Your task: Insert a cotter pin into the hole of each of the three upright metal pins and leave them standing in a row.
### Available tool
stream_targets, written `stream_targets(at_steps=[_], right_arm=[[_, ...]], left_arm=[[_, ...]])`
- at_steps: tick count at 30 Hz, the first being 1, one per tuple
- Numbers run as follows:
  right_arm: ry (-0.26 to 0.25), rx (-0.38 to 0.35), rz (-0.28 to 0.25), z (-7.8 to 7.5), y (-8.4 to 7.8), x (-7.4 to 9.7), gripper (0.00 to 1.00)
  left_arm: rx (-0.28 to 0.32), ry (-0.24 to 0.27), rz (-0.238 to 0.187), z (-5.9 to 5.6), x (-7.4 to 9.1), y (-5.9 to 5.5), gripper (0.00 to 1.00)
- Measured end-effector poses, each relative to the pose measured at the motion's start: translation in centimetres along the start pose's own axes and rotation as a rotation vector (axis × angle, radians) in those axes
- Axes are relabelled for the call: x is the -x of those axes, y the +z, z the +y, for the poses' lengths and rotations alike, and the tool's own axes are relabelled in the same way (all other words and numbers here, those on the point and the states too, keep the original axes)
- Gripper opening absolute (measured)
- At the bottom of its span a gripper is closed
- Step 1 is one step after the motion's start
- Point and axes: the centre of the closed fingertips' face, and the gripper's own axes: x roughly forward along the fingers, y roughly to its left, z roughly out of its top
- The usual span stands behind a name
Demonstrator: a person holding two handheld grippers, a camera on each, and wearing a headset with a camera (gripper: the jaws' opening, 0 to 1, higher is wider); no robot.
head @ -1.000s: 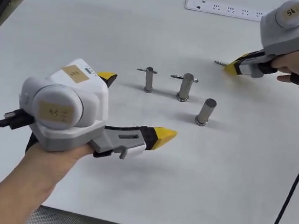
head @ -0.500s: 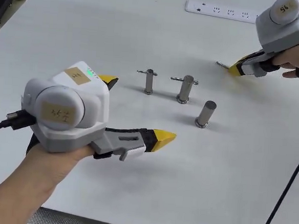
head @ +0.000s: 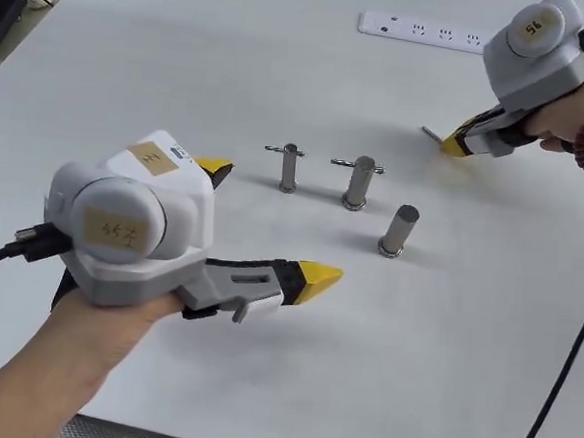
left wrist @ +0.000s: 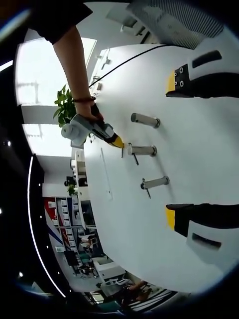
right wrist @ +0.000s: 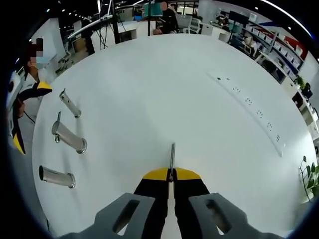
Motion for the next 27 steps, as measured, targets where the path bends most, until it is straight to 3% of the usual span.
stream_targets(at_steps=[12,20,27], right_arm=[[-0.037,0.006,-0.051,0.5,-0.1,1.0,0.0],[-0.033,0.037,-0.104,2.2,0.1,2.2,0.0],[-0.024,0.098,-0.172,4.1,0.6,3.5,0.0]], left_arm=[[-0.001,-0.016,0.007,-0.4,0.0,-0.2,0.85],[-0.009,-0.026,0.02,-0.6,0.2,-0.3,0.78],[-0.022,-0.04,0.033,-0.7,0.4,0.3,0.7]])
